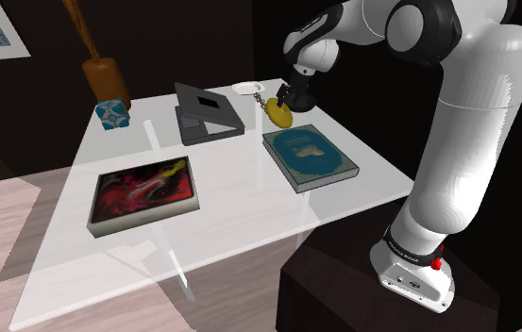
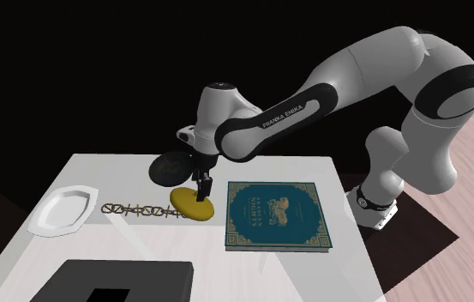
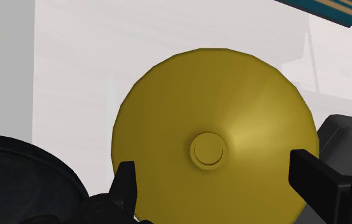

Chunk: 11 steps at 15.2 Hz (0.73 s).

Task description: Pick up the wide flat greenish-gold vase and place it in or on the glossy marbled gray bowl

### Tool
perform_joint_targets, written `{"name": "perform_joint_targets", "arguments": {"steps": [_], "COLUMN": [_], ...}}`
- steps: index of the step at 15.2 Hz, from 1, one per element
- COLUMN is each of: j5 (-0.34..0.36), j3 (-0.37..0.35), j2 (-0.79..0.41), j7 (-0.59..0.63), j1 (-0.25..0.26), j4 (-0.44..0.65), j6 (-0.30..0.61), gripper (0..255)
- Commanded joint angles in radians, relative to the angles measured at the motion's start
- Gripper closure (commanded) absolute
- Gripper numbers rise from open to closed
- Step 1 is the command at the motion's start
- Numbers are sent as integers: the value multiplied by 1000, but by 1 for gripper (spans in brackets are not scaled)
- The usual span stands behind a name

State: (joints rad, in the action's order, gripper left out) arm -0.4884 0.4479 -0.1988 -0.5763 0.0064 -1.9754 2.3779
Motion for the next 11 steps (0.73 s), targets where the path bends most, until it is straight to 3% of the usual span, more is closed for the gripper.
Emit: {"name": "perform_joint_targets", "arguments": {"steps": [1, 6, 7, 11], "j5": [-2, -2, -2, -2], "j3": [-1, -1, -1, -1], "j2": [-2, -2, -2, -2], "j7": [-1, -1, -1, -1], "j1": [0, 0, 0, 0], "j4": [-1, -1, -1, -1], "j6": [3, 3, 3, 3], "gripper": [0, 0, 255, 255]}}
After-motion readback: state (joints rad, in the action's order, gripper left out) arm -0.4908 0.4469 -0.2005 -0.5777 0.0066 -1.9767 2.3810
